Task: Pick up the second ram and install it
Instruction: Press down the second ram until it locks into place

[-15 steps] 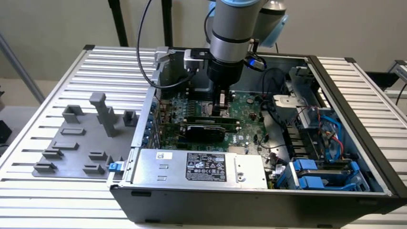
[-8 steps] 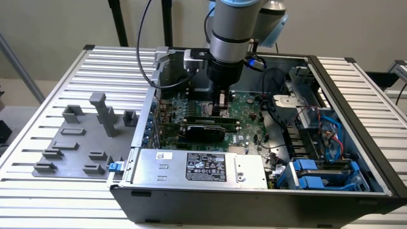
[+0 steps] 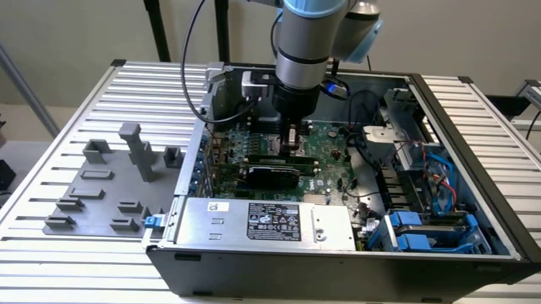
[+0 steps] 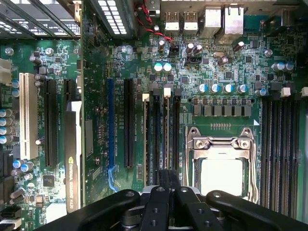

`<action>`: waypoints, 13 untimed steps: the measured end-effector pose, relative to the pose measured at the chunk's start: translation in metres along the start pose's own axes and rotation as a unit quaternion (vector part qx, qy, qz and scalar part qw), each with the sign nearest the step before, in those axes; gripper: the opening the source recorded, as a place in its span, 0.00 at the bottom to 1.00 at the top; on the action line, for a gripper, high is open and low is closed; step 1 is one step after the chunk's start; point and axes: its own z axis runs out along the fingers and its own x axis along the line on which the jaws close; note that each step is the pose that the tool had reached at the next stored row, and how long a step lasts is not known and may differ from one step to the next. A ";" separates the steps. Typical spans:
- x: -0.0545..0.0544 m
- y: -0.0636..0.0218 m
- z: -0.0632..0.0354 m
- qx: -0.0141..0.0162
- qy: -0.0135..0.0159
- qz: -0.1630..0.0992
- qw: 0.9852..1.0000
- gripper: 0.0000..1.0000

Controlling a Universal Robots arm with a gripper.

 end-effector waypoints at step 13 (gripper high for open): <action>0.000 0.0005 -0.0062 0.000 0.000 0.000 1.000 0.11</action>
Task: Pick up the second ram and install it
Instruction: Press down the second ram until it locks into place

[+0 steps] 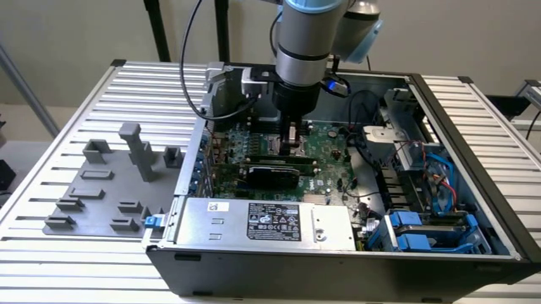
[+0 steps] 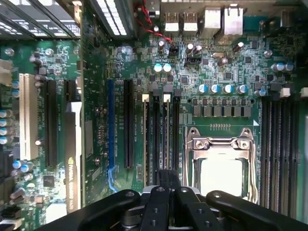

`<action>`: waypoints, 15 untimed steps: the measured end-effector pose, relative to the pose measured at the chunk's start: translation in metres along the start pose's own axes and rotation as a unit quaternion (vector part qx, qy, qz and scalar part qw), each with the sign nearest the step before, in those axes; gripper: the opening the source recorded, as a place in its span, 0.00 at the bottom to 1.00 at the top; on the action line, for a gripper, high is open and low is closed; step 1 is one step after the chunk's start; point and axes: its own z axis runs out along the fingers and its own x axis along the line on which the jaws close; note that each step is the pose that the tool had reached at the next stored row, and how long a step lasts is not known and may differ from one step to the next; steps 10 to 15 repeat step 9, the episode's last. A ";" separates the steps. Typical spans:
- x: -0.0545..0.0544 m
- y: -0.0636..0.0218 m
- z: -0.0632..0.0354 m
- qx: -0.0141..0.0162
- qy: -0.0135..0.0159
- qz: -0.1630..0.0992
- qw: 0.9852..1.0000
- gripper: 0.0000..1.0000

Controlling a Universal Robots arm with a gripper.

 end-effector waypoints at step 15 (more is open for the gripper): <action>0.000 0.0000 -0.0006 0.000 0.000 0.000 1.000 0.11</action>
